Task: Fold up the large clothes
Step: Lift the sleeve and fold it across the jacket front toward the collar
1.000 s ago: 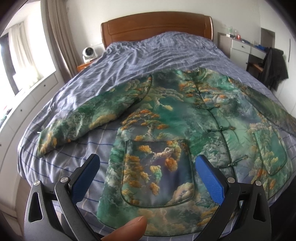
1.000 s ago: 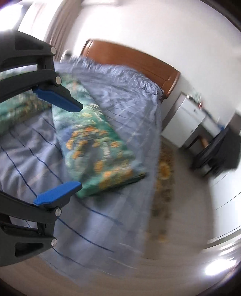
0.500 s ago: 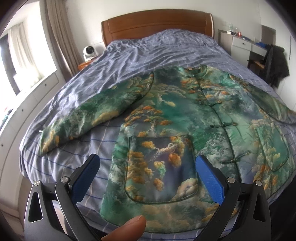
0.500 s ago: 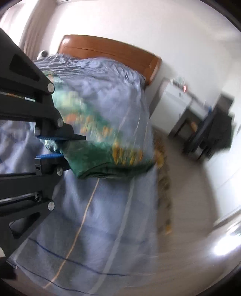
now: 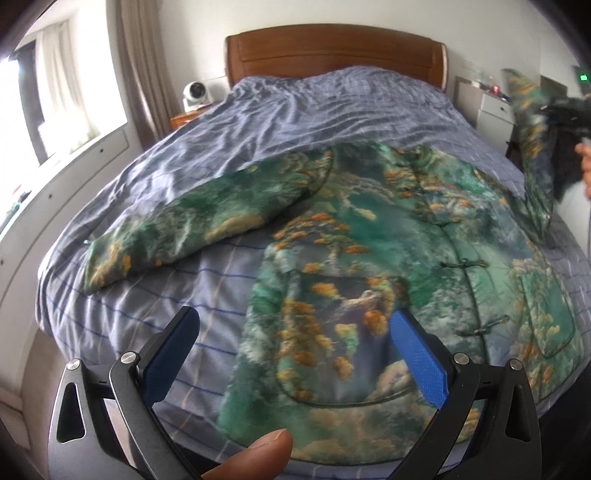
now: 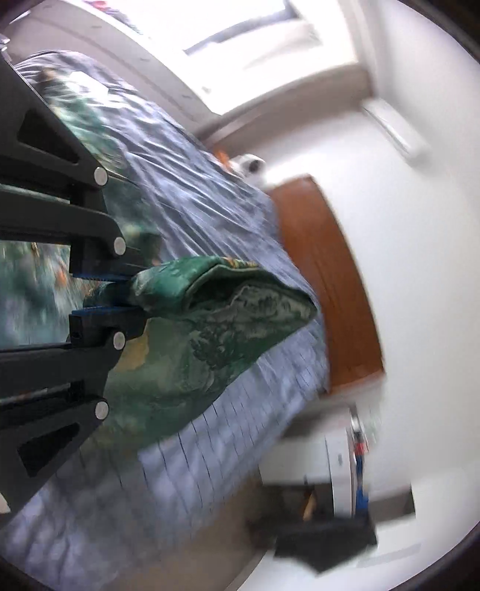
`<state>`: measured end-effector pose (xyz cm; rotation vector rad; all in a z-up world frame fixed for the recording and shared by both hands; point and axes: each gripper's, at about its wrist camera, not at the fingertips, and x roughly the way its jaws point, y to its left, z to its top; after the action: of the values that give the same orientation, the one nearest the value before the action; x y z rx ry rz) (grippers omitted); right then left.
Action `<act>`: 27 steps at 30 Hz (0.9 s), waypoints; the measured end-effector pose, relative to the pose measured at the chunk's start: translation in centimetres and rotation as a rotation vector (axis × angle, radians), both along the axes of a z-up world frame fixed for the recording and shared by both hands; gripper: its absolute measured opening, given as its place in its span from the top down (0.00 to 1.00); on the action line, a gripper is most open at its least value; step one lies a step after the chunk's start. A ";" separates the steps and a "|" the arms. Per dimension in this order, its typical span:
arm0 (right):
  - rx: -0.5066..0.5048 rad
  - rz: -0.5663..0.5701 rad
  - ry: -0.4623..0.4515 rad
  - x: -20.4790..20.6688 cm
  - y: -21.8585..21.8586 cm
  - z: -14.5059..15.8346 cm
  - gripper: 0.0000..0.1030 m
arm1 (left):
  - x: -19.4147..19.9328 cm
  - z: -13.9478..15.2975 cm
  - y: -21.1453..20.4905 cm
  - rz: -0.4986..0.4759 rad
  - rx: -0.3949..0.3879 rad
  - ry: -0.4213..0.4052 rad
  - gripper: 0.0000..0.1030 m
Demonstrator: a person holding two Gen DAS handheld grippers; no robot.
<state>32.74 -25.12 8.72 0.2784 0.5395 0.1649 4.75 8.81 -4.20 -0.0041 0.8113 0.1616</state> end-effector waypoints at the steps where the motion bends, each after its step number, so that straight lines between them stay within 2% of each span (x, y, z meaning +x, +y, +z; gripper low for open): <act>1: -0.022 0.033 0.028 1.1 2.1 -1.2 0.90 | 0.0 -0.1 0.3 0.008 -0.001 0.003 0.00; 5: -0.132 0.134 0.143 3.7 8.9 -7.7 0.90 | -0.2 -0.4 2.1 0.047 -0.006 0.015 0.00; 7: -0.166 0.164 0.197 4.2 10.9 -10.6 0.90 | -0.1 -0.7 2.5 0.057 -0.006 0.022 0.00; 10: -0.193 0.195 0.278 3.6 12.2 -15.2 0.90 | 0.7 -1.1 2.5 0.044 -0.012 0.038 0.00; 12: -0.203 0.215 0.317 3.1 12.6 -17.2 0.86 | 1.8 -1.1 2.0 0.014 -0.019 0.047 0.00; 13: -0.208 0.228 0.342 3.0 12.8 -18.0 0.80 | 2.5 -1.0 1.6 -0.006 -0.023 0.050 0.00; 14: -0.202 0.248 0.362 2.9 13.1 -18.6 0.62 | 3.3 -0.8 1.1 -0.030 -0.030 0.052 0.00; 15: -0.167 0.293 0.391 2.6 13.2 -19.2 0.52 | 4.2 -0.5 0.5 -0.056 -0.039 0.054 0.00; 16: -0.146 0.314 0.397 2.3 13.0 -19.1 0.45 | 4.9 -0.3 0.1 -0.075 -0.048 0.054 0.00; 22: -0.063 0.352 0.334 -3.5 9.3 -16.8 0.44 | 12.7 0.8 -4.7 -0.242 -0.169 0.071 0.00; 25: -0.066 0.308 0.301 -7.5 5.6 -15.7 0.43 | 18.6 -0.7 -8.8 -0.350 -0.260 0.152 0.01; 27: -0.075 0.281 0.292 -9.5 3.5 -15.1 0.43 | 21.4 -1.9 -11.1 -0.389 -0.289 0.196 0.01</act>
<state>23.28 -21.64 -6.40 0.1526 0.8728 0.3797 26.13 -2.28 -6.09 -0.1041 1.0094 -0.3277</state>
